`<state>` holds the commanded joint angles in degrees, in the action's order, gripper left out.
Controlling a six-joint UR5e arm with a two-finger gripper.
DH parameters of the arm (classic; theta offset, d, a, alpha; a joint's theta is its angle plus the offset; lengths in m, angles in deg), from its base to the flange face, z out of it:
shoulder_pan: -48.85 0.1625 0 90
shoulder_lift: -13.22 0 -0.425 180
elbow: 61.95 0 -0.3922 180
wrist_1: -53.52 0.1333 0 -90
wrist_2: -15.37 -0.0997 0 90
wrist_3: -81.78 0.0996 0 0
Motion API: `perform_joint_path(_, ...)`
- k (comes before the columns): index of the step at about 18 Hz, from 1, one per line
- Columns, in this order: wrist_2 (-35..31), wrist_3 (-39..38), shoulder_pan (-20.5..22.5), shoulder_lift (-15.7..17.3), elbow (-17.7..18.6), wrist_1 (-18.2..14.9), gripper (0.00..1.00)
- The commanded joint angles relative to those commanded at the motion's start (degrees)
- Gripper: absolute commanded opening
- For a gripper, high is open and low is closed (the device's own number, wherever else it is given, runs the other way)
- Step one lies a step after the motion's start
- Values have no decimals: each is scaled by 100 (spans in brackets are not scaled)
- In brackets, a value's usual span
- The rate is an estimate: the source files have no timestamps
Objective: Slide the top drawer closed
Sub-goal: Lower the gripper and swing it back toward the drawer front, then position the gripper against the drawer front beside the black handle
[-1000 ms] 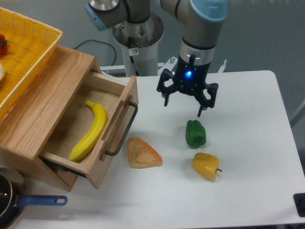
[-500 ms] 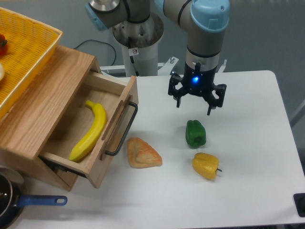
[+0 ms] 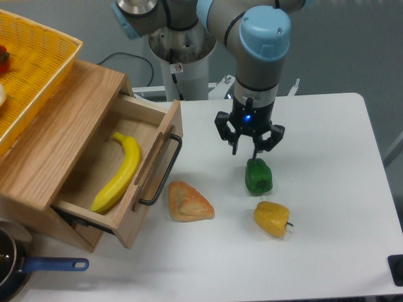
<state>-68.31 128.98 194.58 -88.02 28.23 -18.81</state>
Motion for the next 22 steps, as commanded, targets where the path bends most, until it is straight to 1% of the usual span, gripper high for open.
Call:
perform_joint_path(4, -9, -70, -194, -44, 17, -9, 10)
perform_joint_path(6, 0, -263, -229, -53, 53, 0, 10)
perform_joint_path(8, -52, -352, -369, -79, 61, 0, 10)
perform_joint_path(9, -88, -361, -405, -88, 61, 0, 11)
perform_joint_path(10, -105, -361, -431, -97, 61, 0, 15)
perform_joint_path(13, -97, -440, -440, -132, 44, 9, 16)
perform_joint_path(14, -97, -440, -449, -132, 44, 9, 20)
perform_joint_path(15, -97, -431, -475, -132, 44, 9, 40)
perform_joint_path(16, -97, -440, -475, -132, 44, 17, 43)
perform_joint_path(17, -97, -440, -475, -132, 44, 9, 44)
perform_joint_path(18, -97, -431, -475, -132, 44, 9, 52)
perform_joint_path(19, -105, -431, -475, -132, 44, 17, 64)
perform_joint_path(22, -105, -431, -475, -132, 44, 9, 65)
